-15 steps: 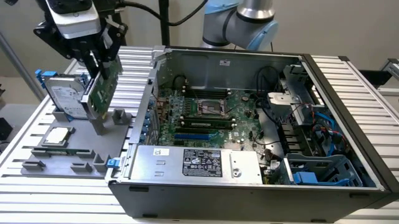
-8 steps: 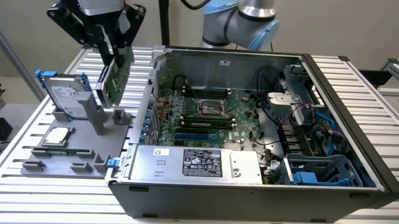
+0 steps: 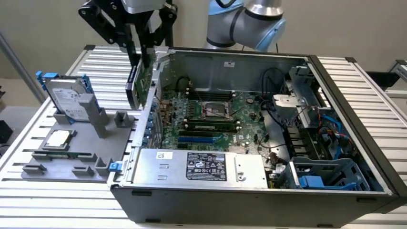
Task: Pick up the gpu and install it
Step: 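Pick up the gpu and move the gpu toward the slot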
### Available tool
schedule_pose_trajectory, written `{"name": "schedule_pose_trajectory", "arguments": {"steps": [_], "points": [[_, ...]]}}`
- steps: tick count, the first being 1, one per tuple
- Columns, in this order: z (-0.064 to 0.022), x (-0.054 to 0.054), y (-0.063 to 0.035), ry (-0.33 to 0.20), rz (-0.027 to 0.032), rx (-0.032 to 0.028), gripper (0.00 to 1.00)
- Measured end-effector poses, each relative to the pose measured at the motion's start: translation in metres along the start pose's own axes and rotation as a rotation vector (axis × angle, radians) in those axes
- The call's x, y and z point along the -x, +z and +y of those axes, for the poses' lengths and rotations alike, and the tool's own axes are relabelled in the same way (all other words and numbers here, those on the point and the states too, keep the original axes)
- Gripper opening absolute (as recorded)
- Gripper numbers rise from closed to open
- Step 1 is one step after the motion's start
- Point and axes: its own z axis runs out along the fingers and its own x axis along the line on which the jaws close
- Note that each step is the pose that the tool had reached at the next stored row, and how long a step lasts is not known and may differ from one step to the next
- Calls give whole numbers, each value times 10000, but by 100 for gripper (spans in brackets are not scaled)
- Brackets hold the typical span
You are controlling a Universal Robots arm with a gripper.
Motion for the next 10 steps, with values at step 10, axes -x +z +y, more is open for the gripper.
{"name": "schedule_pose_trajectory", "arguments": {"steps": [10], "points": [[0, 518, 82, -2, 4, -36, 0]]}}
